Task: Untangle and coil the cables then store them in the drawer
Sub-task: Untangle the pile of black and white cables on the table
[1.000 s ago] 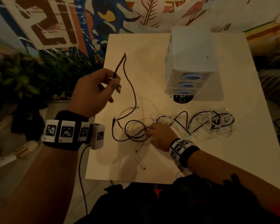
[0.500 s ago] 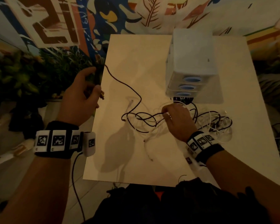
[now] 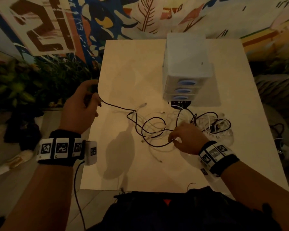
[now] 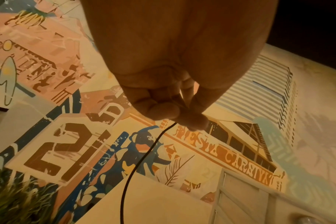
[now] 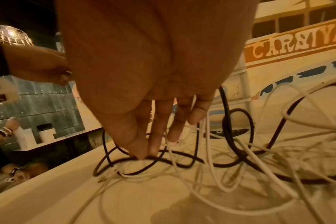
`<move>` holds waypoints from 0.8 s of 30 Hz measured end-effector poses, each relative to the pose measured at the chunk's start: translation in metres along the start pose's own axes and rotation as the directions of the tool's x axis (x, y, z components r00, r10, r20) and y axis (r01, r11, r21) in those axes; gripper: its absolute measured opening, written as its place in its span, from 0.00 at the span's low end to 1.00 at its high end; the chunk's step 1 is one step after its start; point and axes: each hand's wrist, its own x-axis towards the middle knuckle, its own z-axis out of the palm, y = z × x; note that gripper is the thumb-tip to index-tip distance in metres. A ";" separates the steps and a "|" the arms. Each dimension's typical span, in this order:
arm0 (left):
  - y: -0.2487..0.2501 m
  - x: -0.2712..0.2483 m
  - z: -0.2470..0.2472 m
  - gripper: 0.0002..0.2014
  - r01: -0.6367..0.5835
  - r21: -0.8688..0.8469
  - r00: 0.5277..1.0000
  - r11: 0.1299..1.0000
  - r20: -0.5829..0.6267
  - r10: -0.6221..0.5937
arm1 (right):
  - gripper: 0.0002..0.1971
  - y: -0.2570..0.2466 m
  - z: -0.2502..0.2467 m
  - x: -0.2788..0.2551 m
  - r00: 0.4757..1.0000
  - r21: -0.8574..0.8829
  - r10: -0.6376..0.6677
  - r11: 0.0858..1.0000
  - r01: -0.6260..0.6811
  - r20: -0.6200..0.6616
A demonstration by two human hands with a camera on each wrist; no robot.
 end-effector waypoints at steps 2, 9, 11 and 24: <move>0.008 0.003 -0.005 0.16 -0.048 -0.059 0.999 0.997 -0.019 0.047 | 0.10 -0.005 0.002 0.003 0.999 0.012 0.044 0.999 -0.044 0.009; 0.047 -0.004 -0.026 0.14 -0.193 -0.168 0.980 0.967 0.008 0.197 | 0.11 -0.066 -0.019 0.042 0.965 0.310 0.121 0.950 -0.044 -0.233; 0.057 -0.009 -0.034 0.15 -0.239 -0.212 0.968 0.948 0.026 0.250 | 0.18 -0.081 -0.018 0.060 0.969 0.355 0.169 0.930 -0.096 -0.179; 0.085 -0.012 -0.042 0.13 -0.384 -0.309 0.907 0.870 0.051 0.418 | 0.13 -0.074 0.000 0.097 0.965 0.676 0.258 0.718 -0.166 -0.037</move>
